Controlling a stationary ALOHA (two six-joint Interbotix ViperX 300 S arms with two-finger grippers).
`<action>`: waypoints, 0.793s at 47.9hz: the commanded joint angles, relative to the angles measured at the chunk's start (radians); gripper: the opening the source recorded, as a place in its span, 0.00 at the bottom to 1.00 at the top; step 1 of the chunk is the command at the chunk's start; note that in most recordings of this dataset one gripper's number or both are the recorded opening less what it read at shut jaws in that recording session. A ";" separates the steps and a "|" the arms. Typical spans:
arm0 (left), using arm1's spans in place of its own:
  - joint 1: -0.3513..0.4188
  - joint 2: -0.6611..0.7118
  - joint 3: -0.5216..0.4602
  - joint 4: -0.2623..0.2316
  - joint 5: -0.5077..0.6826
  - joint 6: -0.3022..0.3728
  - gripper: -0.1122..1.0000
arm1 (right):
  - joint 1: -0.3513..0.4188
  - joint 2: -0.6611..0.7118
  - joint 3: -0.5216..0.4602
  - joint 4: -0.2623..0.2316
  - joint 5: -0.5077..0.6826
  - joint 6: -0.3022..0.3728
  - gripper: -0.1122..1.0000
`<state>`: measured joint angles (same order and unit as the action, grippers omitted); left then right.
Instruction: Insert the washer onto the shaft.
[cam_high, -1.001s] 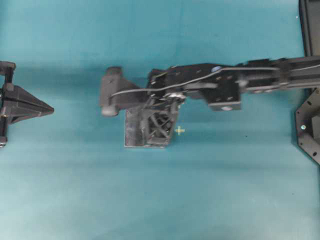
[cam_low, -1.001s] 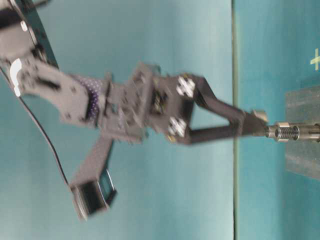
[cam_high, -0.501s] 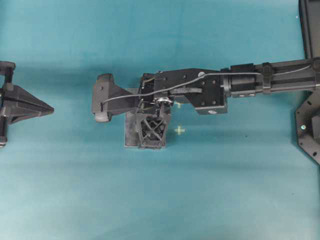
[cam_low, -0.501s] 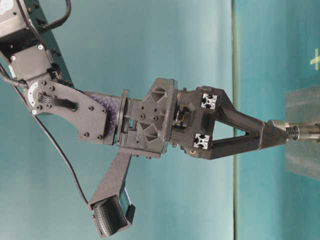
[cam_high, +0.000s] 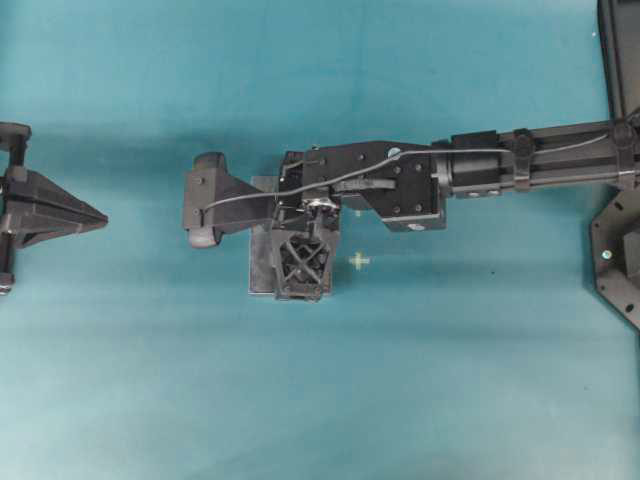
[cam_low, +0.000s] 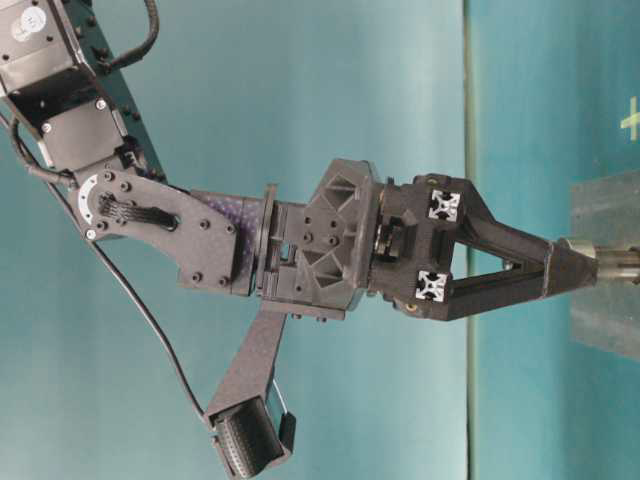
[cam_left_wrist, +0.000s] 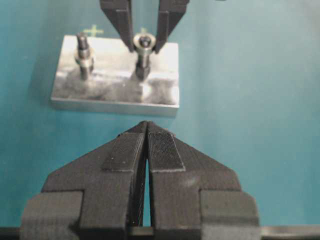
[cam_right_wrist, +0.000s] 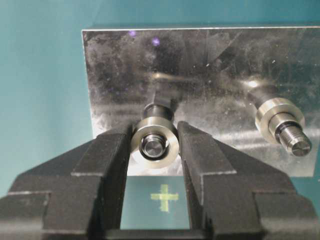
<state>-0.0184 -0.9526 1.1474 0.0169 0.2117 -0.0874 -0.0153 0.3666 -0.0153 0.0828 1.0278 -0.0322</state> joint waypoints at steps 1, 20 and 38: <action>0.002 0.003 -0.021 0.003 -0.005 -0.002 0.10 | 0.002 -0.018 -0.023 0.003 0.003 -0.008 0.43; 0.002 0.005 -0.023 0.003 -0.005 -0.003 0.10 | 0.006 -0.012 -0.025 0.071 -0.002 -0.037 0.81; 0.002 0.003 -0.025 0.003 -0.005 -0.003 0.10 | -0.037 -0.008 -0.021 0.055 -0.009 -0.038 0.80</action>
<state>-0.0184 -0.9541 1.1474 0.0169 0.2117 -0.0890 -0.0307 0.3850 -0.0153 0.1488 1.0201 -0.0690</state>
